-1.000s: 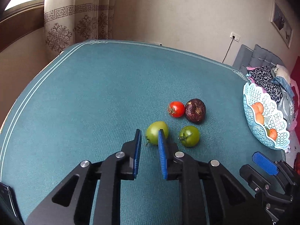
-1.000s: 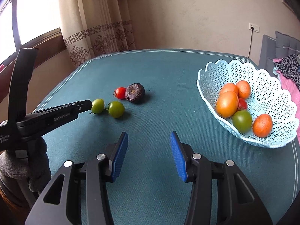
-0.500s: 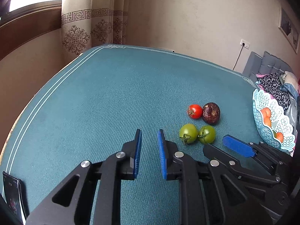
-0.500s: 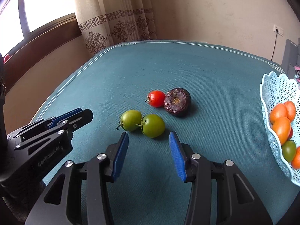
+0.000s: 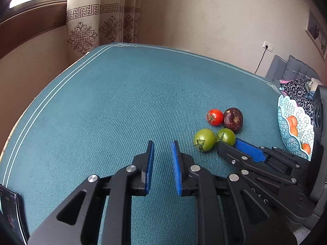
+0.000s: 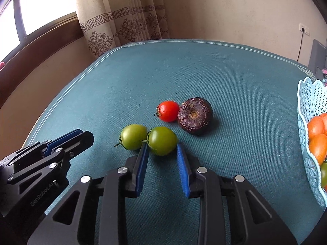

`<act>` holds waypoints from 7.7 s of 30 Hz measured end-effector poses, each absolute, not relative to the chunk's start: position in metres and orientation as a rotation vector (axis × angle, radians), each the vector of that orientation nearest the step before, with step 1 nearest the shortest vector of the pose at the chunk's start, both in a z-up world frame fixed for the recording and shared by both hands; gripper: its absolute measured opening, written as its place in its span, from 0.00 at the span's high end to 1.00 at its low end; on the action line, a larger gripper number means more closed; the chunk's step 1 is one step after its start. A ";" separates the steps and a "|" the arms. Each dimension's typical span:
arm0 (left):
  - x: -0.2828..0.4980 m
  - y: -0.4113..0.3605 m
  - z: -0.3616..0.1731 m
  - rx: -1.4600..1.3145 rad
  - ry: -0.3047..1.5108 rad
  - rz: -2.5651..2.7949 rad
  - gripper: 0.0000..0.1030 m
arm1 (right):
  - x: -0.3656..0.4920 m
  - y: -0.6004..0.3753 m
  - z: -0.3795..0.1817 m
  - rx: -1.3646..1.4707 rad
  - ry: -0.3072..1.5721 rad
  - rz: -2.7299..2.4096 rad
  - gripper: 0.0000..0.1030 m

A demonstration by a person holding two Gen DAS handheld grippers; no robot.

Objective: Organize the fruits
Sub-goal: 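Grasp a green tomato with the right gripper while the left gripper grasps the other, then carry both green tomatoes over the basket and open both grippers, then move the left gripper to the red tomato and close on it, then grasp the dark purple fruit with the right gripper while the left gripper holds the red tomato, then carry the purple fruit and red tomato into the basket and open both grippers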

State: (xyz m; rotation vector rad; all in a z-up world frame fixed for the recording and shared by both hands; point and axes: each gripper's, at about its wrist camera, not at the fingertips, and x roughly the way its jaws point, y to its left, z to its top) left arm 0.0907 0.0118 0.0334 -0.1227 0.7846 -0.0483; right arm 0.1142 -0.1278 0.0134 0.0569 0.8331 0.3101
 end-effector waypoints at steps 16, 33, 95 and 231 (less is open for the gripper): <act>0.095 0.010 0.034 -0.119 0.787 -0.031 0.81 | 0.092 -0.159 0.013 0.096 0.824 0.295 0.58; 0.095 0.006 0.034 -0.105 0.786 -0.055 0.81 | 0.095 -0.157 0.018 0.095 0.815 0.305 0.66; 0.070 -0.178 0.087 0.056 0.747 -0.475 0.73 | 0.000 -0.375 0.066 0.284 0.540 -0.195 0.65; 0.091 0.008 0.055 -0.115 0.720 -0.115 0.75 | 0.054 -0.178 0.032 0.120 0.773 0.126 0.61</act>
